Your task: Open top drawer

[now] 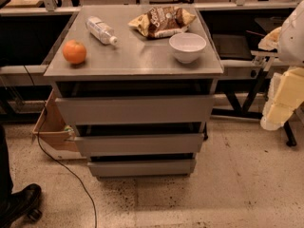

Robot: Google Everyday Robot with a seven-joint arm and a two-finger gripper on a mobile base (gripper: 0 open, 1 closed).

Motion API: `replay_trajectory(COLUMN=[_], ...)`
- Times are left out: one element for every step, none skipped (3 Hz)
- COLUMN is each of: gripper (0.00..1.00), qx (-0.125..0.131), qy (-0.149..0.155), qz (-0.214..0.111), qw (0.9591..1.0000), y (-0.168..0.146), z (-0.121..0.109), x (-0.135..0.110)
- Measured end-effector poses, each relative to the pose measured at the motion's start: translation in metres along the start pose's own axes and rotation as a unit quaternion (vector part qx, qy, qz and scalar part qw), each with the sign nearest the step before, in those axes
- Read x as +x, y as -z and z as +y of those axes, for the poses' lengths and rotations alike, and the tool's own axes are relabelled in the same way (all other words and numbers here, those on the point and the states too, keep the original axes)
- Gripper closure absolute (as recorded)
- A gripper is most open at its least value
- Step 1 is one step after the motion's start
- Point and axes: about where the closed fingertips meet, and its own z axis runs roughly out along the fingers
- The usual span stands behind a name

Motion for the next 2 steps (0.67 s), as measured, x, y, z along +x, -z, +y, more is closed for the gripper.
replay_trajectory(gripper=[0.00,0.00], qx=[0.000,-0.005], qy=[0.000,-0.007], qz=[0.000,-0.006], qw=[1.0000,0.9999], y=[0.000,-0.023], z=[0.000,0.008], x=[0.000,-0.001])
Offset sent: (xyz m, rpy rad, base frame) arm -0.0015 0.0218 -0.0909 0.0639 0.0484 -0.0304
